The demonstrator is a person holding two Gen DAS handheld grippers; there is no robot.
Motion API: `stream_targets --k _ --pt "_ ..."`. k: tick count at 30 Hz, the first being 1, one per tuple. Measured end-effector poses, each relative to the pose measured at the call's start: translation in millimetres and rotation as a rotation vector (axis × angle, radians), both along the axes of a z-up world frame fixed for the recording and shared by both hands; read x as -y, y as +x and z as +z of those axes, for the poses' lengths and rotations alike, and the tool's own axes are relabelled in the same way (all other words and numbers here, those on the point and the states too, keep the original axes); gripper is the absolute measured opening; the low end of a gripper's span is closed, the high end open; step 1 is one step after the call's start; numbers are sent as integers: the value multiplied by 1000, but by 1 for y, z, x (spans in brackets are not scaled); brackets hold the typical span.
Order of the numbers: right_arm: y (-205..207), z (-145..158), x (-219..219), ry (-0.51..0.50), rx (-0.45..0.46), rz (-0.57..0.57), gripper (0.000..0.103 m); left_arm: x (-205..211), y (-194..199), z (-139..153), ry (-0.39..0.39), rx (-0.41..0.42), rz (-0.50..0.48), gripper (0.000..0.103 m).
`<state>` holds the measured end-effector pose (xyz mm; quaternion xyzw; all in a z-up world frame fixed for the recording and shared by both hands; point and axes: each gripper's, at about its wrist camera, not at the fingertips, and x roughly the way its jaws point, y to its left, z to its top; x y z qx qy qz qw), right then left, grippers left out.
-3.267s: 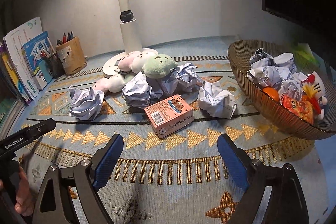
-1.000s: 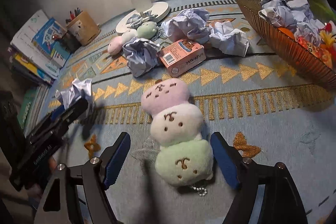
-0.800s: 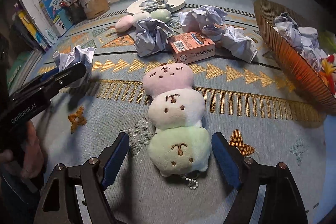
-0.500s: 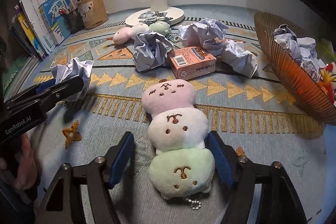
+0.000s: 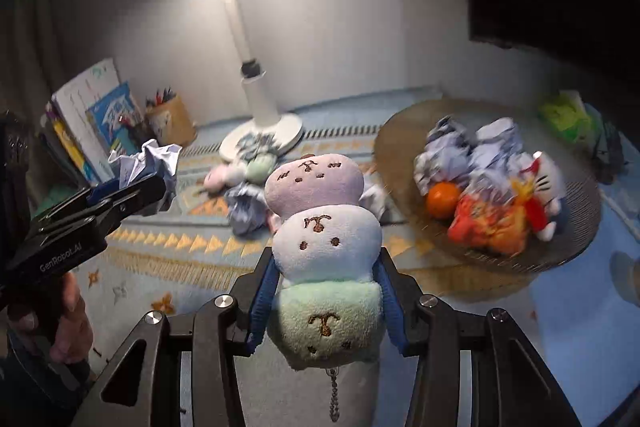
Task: Organize objects
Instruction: 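Carry paper ball and plush stack over the glass bowl and open both tools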
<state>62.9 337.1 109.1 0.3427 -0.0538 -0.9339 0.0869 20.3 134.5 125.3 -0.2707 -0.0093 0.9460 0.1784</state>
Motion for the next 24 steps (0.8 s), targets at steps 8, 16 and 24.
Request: stream_targets --k 8,16,24 --pt "-24 51 -120 -157 -102 -370 46 -87 -59 31 81 7 -100 55" --pt "-56 51 -146 -180 -79 -415 47 -147 -92 11 64 61 -147 56" --pt "-83 25 -152 -199 -6 -399 72 -151 -100 -7 62 114 -152 79"
